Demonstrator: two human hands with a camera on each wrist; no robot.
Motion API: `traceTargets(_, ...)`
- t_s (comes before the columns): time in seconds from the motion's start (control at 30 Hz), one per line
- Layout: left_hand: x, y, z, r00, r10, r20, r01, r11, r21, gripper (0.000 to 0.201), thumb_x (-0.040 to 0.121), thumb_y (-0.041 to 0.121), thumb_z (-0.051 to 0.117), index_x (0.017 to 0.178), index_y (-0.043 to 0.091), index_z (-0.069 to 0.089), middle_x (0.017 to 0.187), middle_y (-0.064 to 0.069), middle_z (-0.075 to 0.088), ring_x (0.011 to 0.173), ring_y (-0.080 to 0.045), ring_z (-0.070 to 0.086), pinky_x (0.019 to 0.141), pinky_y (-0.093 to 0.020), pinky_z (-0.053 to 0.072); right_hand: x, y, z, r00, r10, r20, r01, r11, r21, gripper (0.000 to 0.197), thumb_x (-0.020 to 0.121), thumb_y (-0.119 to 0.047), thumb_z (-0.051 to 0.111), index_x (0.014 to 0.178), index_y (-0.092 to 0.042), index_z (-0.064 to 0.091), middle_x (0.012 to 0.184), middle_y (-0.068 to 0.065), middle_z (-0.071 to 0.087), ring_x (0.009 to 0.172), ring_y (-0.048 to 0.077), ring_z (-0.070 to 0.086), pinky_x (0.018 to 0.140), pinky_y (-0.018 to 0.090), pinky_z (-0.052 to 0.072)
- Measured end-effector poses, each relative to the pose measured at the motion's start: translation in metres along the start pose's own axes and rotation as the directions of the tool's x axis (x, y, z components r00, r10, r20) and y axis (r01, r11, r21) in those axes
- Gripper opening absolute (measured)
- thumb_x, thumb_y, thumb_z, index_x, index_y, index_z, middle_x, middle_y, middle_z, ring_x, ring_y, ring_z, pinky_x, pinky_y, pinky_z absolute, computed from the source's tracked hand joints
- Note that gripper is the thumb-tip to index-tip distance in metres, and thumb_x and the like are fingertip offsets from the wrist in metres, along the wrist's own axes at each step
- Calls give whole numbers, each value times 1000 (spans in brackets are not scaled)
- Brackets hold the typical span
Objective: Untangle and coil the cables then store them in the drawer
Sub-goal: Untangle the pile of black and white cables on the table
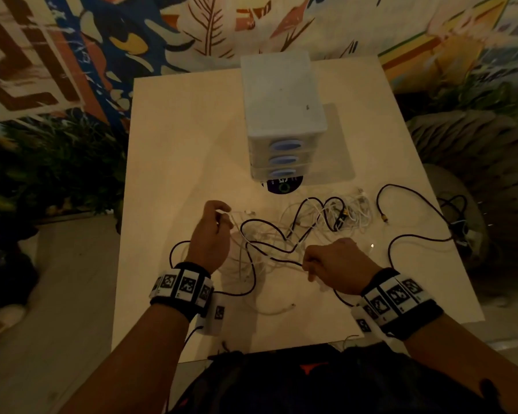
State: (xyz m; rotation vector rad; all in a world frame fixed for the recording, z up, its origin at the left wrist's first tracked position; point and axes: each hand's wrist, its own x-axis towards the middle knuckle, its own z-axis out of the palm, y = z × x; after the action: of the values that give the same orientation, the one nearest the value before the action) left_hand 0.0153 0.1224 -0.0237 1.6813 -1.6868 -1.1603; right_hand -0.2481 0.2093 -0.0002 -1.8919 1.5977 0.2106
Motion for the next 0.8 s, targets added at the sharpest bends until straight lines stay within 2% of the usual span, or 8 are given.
traceTargets(0.1,5,-7,-1,991,-98,86,97,995,14,27,103,10,42,119,29,53,105,-5,64,89,-33,65,77,-45,55,2,-2,1,1000,3,-1,-2,1000,26,20,105,-31,38,106,-31,58,89,-18,74,88,4,65,104,38,28)
traceTargets(0.23,0,-6,-1,971,-98,218,73,990,121,38,102,26,55,137,39,48,106,6,65,80,-24,69,73,-39,55,5,-1,4,998,-23,-51,27,996,84,15,107,-32,37,103,-35,51,83,-20,70,75,-4,57,105,37,25)
traceTargets(0.33,-1,-10,0,973,-104,208,54,971,231,28,99,41,58,127,41,56,102,6,69,78,-16,68,72,-34,55,7,2,9,991,-38,-128,56,989,137,12,107,-32,40,102,-37,50,78,-22,66,65,-11,48,104,37,28)
traceTargets(0.43,-1,-13,1,967,-115,227,37,946,323,23,99,48,57,118,38,64,99,4,69,84,-15,63,71,-29,47,10,6,13,970,-71,-231,120,971,208,13,104,-33,40,100,-40,51,71,-24,65,62,-9,52,100,43,37)
traceTargets(0.5,1,-18,1,985,-51,163,-11,933,361,25,98,47,59,113,32,73,98,-3,66,95,-23,61,80,-31,47,11,8,13,972,-67,-226,115,972,206,14,102,-38,37,98,-42,49,73,-23,67,63,-9,52,100,44,38)
traceTargets(0.57,2,-19,0,995,98,18,-97,903,418,25,94,45,67,107,28,79,93,-8,58,93,-29,58,77,-35,49,10,6,12,991,-41,-126,57,990,126,14,104,-39,37,99,-40,50,78,-20,70,69,-8,54,108,43,31)
traceTargets(0.67,0,-2,1,938,339,-68,-264,829,493,17,89,42,75,99,29,81,89,-4,57,88,-25,54,70,-34,45,9,-2,12,1000,13,-14,-13,1000,12,22,105,-42,37,113,-36,56,90,-16,74,98,5,64,114,46,18)
traceTargets(0.8,-4,29,0,886,462,-43,-412,826,385,14,89,38,76,96,28,81,82,4,63,74,-15,56,62,-29,46,20,-15,11,998,-15,-68,14,1000,-23,32,106,-41,35,124,-37,60,102,-8,75,103,15,66,112,46,26)
